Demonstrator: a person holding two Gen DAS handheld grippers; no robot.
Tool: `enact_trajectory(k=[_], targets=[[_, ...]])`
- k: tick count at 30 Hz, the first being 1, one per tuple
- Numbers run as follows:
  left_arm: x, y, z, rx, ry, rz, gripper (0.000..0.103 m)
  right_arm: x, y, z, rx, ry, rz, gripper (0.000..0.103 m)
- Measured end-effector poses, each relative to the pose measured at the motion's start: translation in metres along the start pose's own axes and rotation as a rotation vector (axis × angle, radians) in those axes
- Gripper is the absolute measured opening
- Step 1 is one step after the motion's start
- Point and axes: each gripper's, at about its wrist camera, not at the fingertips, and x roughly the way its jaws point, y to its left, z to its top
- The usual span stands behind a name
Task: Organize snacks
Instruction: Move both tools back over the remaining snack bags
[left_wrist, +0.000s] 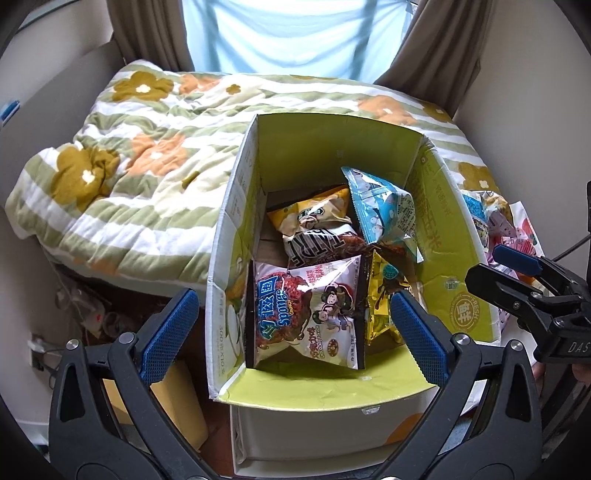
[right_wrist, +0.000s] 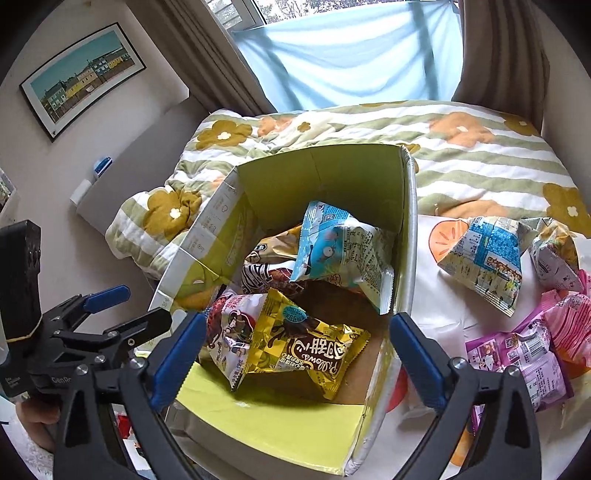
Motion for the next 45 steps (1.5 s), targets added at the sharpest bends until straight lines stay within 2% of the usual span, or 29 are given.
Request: enact_trajectory(k=[6, 14, 18, 23, 28, 34, 40, 45], targets=[[-0.010, -0.005, -0.001, 0.028, -0.015, -0.005, 0.103, -0.014, 0.003, -0.004, 0.003, -0.027, -0.007, 0.099], [-0.028, -0.012, -0.001, 0.061, -0.050, -0.053, 0.103, -0.043, 0.007, -0.015, 0.008, -0.067, -0.097, 0.099], [-0.037, -0.026, 0.002, 0.105, -0.073, -0.053, 0.103, -0.063, 0.002, -0.022, 0.023, -0.106, -0.133, 0.099], [-0.050, -0.054, 0.006, 0.128, -0.101, -0.092, 0.103, -0.095, -0.019, -0.031, 0.032, -0.165, -0.188, 0.099], [-0.051, -0.111, 0.014, 0.152, -0.113, -0.107, 0.103, -0.132, -0.065, -0.034, 0.036, -0.191, -0.231, 0.099], [-0.032, -0.202, 0.015, 0.188, -0.053, -0.155, 0.103, -0.164, -0.134, -0.041, 0.033, -0.154, -0.268, 0.099], [0.002, -0.286, 0.004, 0.229, 0.017, -0.160, 0.103, -0.174, -0.199, -0.052, 0.029, -0.089, -0.279, 0.099], [0.030, -0.332, -0.012, 0.265, 0.083, -0.138, 0.103, -0.172, -0.236, -0.061, -0.003, -0.022, -0.266, 0.099]])
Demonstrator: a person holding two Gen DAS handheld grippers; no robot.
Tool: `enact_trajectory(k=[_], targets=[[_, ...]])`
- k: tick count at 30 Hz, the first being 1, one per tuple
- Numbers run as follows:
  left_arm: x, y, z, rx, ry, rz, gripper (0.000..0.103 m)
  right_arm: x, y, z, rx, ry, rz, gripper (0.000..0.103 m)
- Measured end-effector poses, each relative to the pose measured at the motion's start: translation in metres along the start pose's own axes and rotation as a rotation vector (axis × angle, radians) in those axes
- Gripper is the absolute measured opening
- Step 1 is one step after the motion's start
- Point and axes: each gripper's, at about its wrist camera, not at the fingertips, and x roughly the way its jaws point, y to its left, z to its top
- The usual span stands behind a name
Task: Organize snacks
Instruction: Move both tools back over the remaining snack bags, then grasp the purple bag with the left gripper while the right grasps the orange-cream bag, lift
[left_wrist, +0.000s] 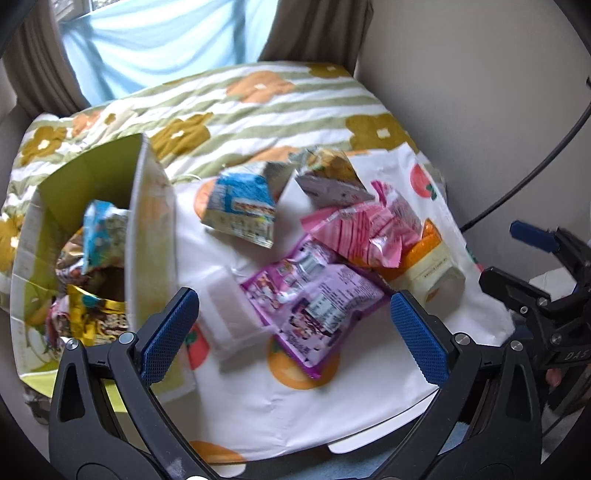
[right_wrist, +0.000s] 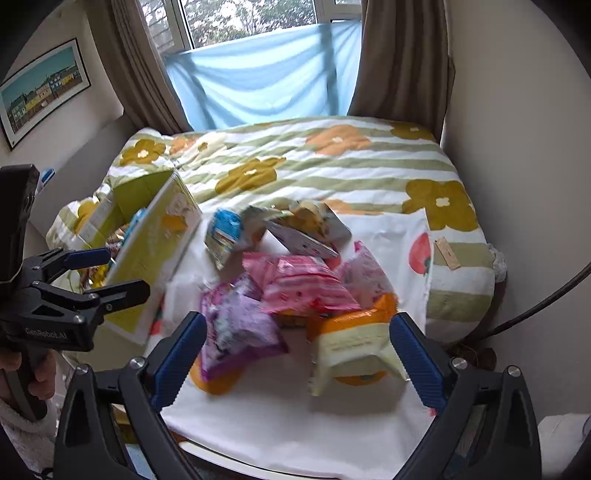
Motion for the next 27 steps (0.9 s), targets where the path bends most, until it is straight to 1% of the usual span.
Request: enact_trajectory(k=[4, 8, 11, 13, 15, 18, 21, 25, 27], targets=[[0.025, -0.025, -0.010, 0.100, 0.048, 0.035, 0.103, 0.014, -0.019, -0.007, -0.036, 0.043, 0.012, 0.099], [0.051, -0.044, -0.021, 0.242, 0.086, 0.084, 0.103, 0.029, -0.030, -0.012, -0.037, 0.078, 0.026, 0.099], [0.070, -0.057, -0.029, 0.351, 0.096, 0.123, 0.103, 0.041, -0.036, -0.016, -0.032, 0.101, 0.042, 0.099], [0.086, -0.067, -0.036, 0.422, 0.099, 0.150, 0.103, 0.052, -0.037, -0.018, -0.042, 0.114, 0.034, 0.099], [0.099, -0.072, -0.042, 0.465, 0.096, 0.174, 0.103, 0.063, -0.038, -0.021, -0.053, 0.131, 0.025, 0.099], [0.114, -0.078, -0.046, 0.501, 0.087, 0.202, 0.103, 0.077, -0.039, -0.025, -0.073, 0.156, -0.007, 0.099], [0.127, -0.078, -0.046, 0.510, 0.079, 0.227, 0.103, 0.090, -0.039, -0.029, -0.097, 0.181, -0.025, 0.099], [0.139, -0.078, -0.044, 0.511, 0.096, 0.215, 0.103, 0.103, -0.036, -0.031, -0.134, 0.203, -0.059, 0.099], [0.145, -0.077, -0.044, 0.526, 0.110, 0.218, 0.103, 0.108, -0.036, -0.033, -0.139, 0.213, -0.052, 0.099]])
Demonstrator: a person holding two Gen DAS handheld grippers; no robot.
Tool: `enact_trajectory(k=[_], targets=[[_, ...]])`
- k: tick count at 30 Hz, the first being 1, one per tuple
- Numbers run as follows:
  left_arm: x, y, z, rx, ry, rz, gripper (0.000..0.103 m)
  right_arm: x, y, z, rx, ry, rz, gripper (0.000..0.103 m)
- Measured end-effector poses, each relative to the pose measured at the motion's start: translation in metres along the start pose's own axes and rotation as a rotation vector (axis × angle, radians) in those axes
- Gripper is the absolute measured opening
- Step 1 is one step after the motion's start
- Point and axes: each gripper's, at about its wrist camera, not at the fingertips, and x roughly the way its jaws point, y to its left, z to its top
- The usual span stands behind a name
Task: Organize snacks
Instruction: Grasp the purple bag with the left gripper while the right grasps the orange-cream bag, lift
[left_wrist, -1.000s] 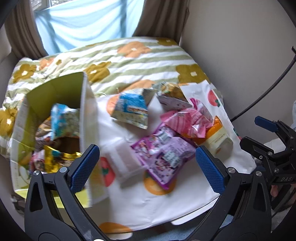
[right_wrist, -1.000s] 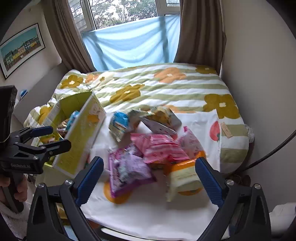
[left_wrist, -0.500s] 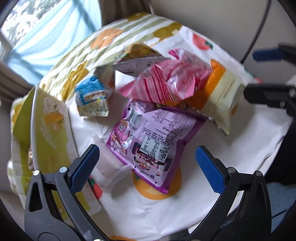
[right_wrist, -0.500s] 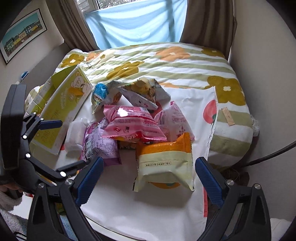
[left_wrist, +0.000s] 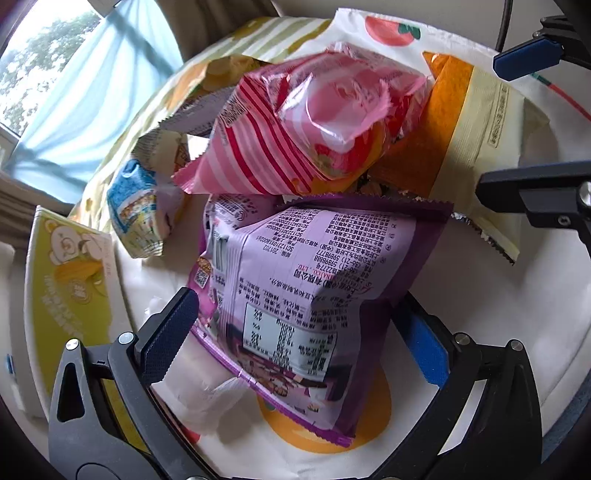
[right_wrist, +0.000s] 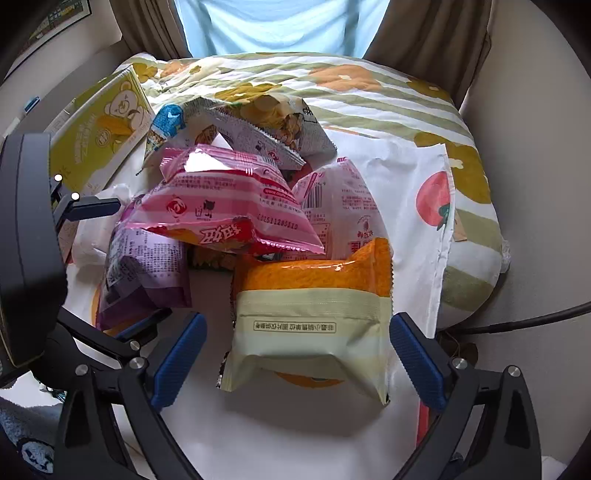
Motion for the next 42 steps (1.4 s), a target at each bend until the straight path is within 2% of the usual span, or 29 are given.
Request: enact_trajectory(k=[5, 15, 21, 27, 28, 30, 32, 42], targets=[[0.007, 0.007, 0.002, -0.002, 0.005, -0.051, 0.096, 0.010, 0.007, 0.001, -0.036, 0.023, -0.034, 0.099], [-0.001, 0.025, -0.006, -0.007, -0.009, -0.096, 0.075, 0.026, 0.010, 0.001, -0.040, 0.038, -0.030, 0.099], [-0.003, 0.037, -0.007, -0.008, -0.013, -0.107, 0.068, 0.035, 0.011, 0.002, -0.045, 0.048, -0.034, 0.099], [-0.003, 0.038, -0.008, -0.009, -0.012, -0.100, 0.065, 0.039, 0.012, -0.002, -0.055, 0.050, -0.045, 0.097], [-0.004, 0.040, -0.008, -0.012, -0.012, -0.101, 0.065, 0.039, 0.014, -0.004, -0.072, 0.047, -0.060, 0.094], [-0.005, 0.043, -0.007, -0.019, -0.012, -0.104, 0.065, 0.036, 0.012, -0.005, -0.084, 0.038, -0.057, 0.081], [-0.010, 0.043, -0.006, -0.026, -0.017, -0.106, 0.064, 0.032, 0.012, -0.007, -0.078, 0.037, -0.050, 0.076], [-0.041, 0.042, -0.007, -0.041, -0.059, -0.052, 0.064, -0.008, 0.017, -0.016, -0.048, -0.012, -0.024, 0.075]])
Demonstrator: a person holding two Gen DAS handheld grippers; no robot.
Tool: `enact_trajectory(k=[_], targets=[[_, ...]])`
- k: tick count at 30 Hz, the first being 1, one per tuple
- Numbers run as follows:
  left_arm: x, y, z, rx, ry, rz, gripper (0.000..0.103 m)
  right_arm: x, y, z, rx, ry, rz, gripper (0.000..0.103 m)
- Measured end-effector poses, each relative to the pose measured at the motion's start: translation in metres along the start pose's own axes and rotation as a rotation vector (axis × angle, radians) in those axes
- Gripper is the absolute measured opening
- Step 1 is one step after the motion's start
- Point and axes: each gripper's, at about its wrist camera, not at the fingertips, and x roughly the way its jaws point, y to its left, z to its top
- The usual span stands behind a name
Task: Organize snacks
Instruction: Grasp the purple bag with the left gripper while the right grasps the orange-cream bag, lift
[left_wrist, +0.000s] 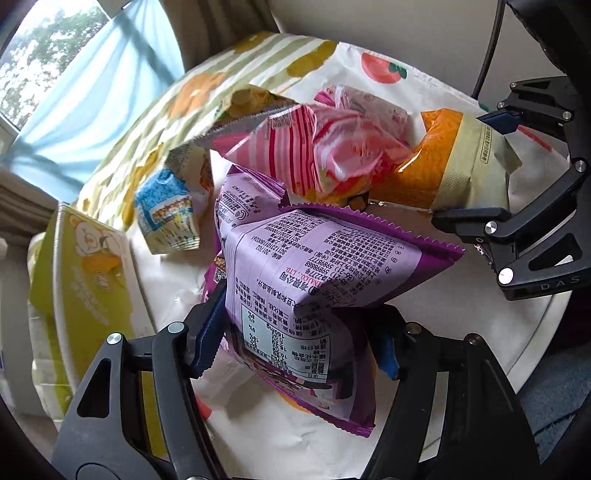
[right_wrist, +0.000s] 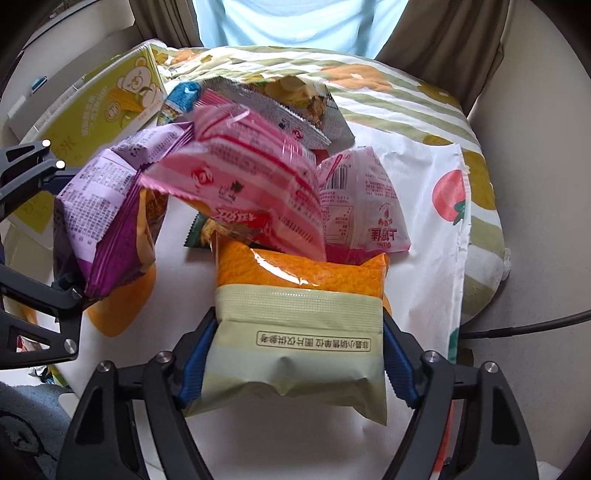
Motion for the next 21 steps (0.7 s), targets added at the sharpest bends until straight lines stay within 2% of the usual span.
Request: enact_trajectory(k=[8, 14, 21], targets=[[-0.048, 0.005, 0.004, -0.070, -0.056, 0.072, 0.064, -0.042, 0.003, 0.009, -0.017, -0.075, 0.017, 0.075], [-0.088, 0.026, 0.001, -0.190, -0.101, 0.099, 0.064, -0.075, 0.012, 0.028, -0.069, -0.146, 0.060, 0.075], [-0.132, 0.057, -0.015, -0.327, -0.158, 0.182, 0.064, -0.111, 0.037, 0.056, -0.169, -0.248, 0.123, 0.075]])
